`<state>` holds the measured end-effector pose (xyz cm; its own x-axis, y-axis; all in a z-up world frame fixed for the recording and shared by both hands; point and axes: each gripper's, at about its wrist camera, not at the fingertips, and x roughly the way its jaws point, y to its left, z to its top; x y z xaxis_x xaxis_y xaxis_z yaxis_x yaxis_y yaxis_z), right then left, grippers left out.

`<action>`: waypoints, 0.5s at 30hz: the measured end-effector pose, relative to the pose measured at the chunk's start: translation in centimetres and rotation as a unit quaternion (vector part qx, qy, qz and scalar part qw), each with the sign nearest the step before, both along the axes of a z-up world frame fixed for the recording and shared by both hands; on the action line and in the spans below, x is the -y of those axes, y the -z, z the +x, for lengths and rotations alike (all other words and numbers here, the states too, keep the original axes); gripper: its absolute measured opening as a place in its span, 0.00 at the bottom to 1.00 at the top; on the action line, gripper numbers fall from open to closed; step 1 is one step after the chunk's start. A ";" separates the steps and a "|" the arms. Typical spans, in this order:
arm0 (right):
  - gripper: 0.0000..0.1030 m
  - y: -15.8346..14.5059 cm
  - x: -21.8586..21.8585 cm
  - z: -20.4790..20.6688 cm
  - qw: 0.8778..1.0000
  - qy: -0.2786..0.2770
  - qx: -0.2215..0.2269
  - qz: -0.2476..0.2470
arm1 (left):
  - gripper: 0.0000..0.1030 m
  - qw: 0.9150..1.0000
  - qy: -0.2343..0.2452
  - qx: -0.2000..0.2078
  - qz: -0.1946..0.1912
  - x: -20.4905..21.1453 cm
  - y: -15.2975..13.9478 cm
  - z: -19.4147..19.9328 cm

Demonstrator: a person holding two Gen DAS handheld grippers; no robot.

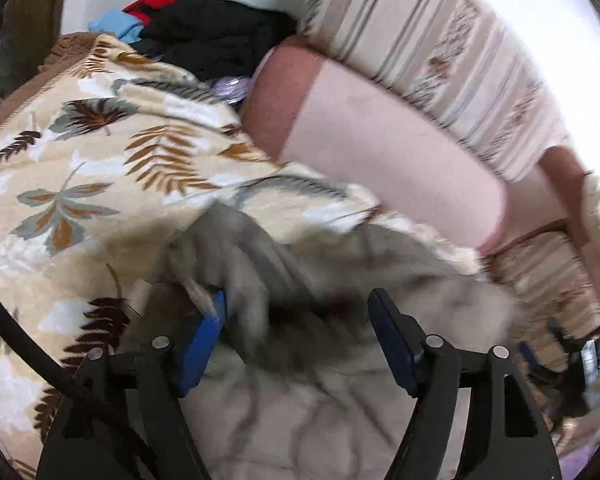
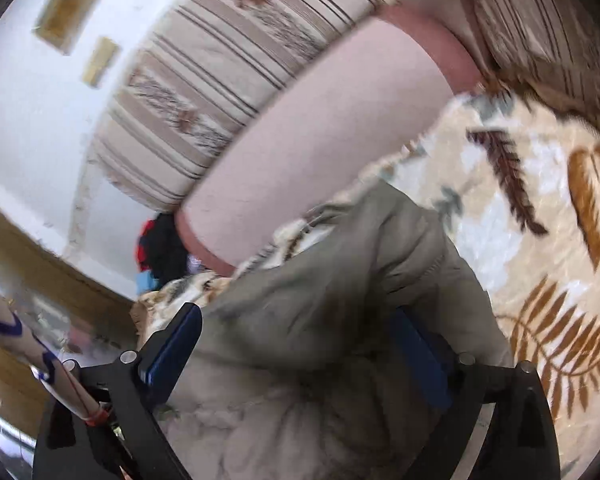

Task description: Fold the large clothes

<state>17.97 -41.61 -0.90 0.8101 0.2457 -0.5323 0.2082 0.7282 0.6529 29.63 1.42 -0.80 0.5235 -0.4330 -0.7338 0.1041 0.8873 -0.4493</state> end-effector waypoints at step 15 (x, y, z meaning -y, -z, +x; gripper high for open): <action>0.96 4.9 -8.1 4.0 0.957 -0.055 -0.102 -0.267 | 0.72 0.973 0.075 0.028 0.217 11.4 3.4 -0.8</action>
<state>21.98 -33.47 -5.75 0.6616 -0.0273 -0.7494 0.1941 0.9715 0.1360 28.87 -9.98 -4.16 0.5229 -0.1631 -0.8367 0.2600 0.9653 -0.0257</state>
